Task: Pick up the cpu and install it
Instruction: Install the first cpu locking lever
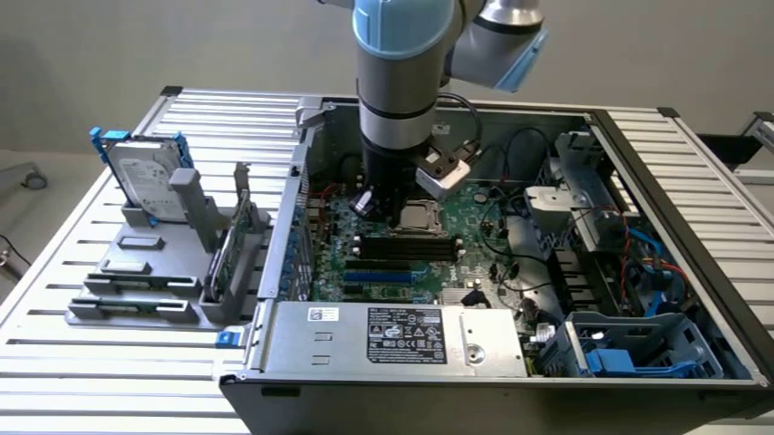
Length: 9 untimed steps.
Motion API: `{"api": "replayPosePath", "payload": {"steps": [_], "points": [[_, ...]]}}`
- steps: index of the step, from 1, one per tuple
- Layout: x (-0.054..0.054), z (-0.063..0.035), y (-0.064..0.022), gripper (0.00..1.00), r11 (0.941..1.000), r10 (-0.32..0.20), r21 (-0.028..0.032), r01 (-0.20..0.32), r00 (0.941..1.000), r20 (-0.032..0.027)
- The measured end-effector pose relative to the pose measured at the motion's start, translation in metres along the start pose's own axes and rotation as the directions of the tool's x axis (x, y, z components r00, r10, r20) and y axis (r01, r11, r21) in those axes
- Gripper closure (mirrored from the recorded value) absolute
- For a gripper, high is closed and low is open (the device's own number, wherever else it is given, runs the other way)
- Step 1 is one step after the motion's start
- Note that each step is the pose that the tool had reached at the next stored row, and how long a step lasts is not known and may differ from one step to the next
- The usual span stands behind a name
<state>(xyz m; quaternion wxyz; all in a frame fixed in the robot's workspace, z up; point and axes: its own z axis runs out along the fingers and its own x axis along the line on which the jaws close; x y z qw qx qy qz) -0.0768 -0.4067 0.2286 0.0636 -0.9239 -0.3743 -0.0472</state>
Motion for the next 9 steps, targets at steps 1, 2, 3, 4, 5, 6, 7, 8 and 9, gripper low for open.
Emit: {"api": "replayPosePath", "payload": {"steps": [1,2,3,4,5,6,7,8,9], "points": [[0.000,0.0018,-0.0003,0.89,1.0000,0.000,0.0000,0.000,1.0000,0.0000],[-0.001,0.0036,-0.0006,0.89,1.0000,0.000,0.0000,0.000,1.0000,0.0001],[-0.001,0.0053,-0.0009,0.89,1.0000,0.000,0.0000,0.000,1.0000,0.0002],[-0.001,0.0070,-0.0012,0.89,1.0000,0.000,-0.0001,0.000,1.0000,0.0002],[-0.001,0.0086,-0.0016,0.89,1.0000,0.000,0.0000,0.000,1.0000,0.0001],[-0.001,0.0103,-0.0020,0.89,1.0000,0.000,0.0000,0.000,1.0000,0.0000],[-0.001,0.0118,-0.0025,0.89,1.0000,0.000,-0.0001,0.000,1.0000,0.0000],[-0.001,0.0133,-0.0030,0.89,1.0000,0.000,-0.0001,0.000,1.0000,0.0001],[-0.001,0.0148,-0.0038,0.89,1.0000,0.000,-0.0001,0.000,1.0000,0.0000]]}}
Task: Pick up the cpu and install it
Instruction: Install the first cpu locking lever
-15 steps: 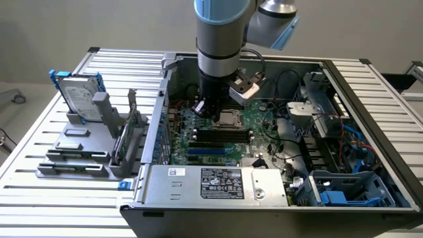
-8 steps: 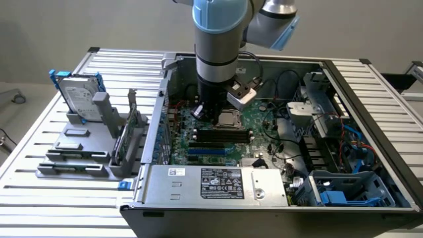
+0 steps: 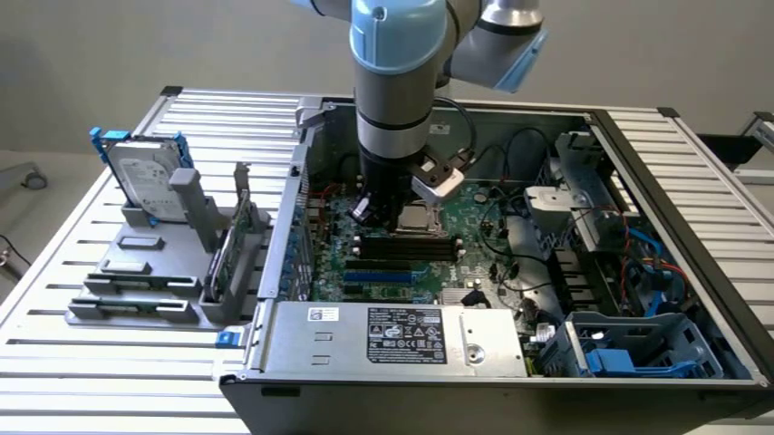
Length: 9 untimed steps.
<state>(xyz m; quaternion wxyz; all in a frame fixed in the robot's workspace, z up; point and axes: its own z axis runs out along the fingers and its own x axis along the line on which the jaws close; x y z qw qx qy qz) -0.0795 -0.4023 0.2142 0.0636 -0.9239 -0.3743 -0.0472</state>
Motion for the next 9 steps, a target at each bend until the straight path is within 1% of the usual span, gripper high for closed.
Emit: {"api": "replayPosePath", "payload": {"steps": [5,9], "points": [[0.0004,0.0068,-0.0043,0.89,1.0000,0.000,0.0000,0.000,1.0000,0.0001],[0.0003,0.0112,-0.0056,0.89,1.0000,-0.002,-0.0001,0.002,1.0000,-0.0001]]}}
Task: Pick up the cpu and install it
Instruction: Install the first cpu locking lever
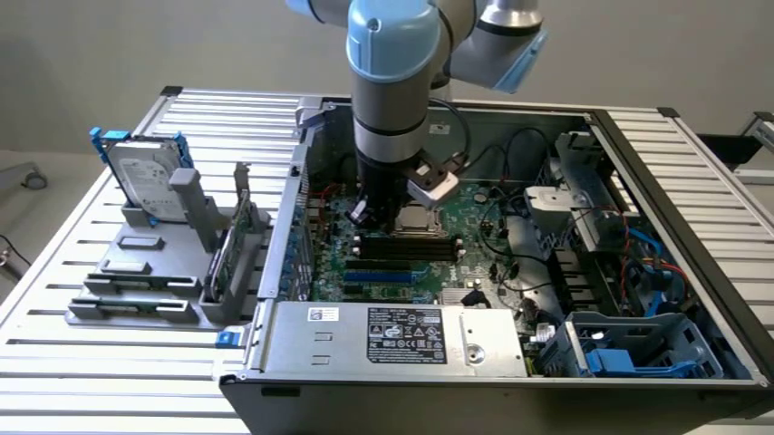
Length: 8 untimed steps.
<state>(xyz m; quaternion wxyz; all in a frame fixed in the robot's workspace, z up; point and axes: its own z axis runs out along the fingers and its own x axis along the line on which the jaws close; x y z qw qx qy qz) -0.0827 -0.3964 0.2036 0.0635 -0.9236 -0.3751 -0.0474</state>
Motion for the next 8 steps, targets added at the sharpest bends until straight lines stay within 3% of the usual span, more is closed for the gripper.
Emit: {"api": "replayPosePath", "payload": {"steps": [8], "points": [[0.0005,0.0032,-0.0028,0.89,1.0000,-0.003,0.0004,0.003,1.0000,0.0001]]}}
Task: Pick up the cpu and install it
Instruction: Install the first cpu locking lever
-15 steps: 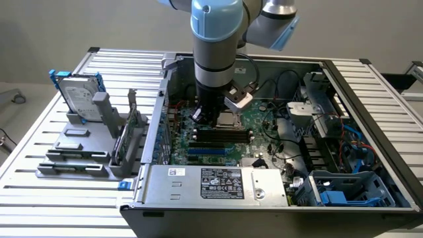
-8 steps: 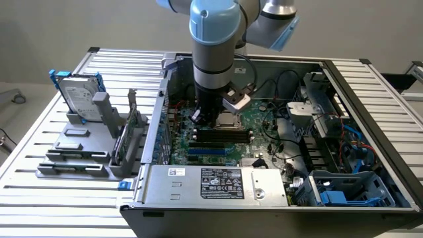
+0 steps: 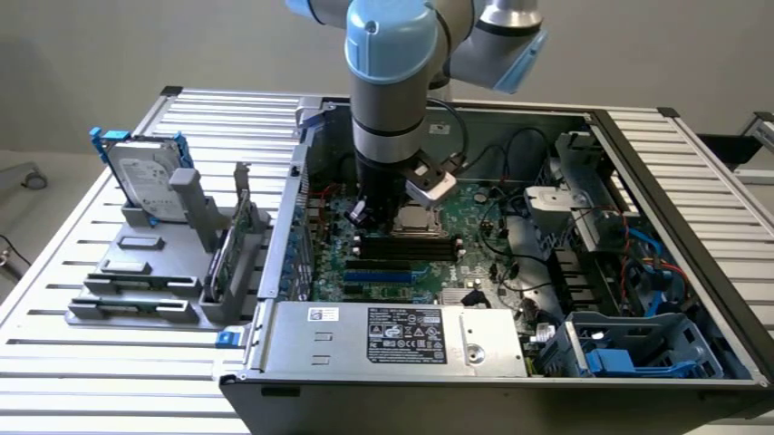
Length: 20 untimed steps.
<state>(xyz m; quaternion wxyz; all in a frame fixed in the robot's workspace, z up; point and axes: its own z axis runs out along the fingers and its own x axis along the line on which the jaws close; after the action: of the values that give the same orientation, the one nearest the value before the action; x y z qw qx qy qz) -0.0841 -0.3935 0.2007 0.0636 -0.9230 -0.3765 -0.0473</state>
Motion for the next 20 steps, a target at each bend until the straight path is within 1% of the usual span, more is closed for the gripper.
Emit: {"api": "replayPosePath", "payload": {"steps": [8,14,20], "points": [[0.0012,0.0017,-0.0016,0.89,1.0000,-0.005,-0.0007,0.005,1.0000,-0.0011],[0.0012,0.0034,-0.0018,0.89,0.9999,-0.015,-0.0040,0.015,0.9999,-0.0051],[0.0006,0.0039,-0.0023,0.89,0.9998,-0.020,-0.0044,0.020,0.9998,-0.0056]]}}
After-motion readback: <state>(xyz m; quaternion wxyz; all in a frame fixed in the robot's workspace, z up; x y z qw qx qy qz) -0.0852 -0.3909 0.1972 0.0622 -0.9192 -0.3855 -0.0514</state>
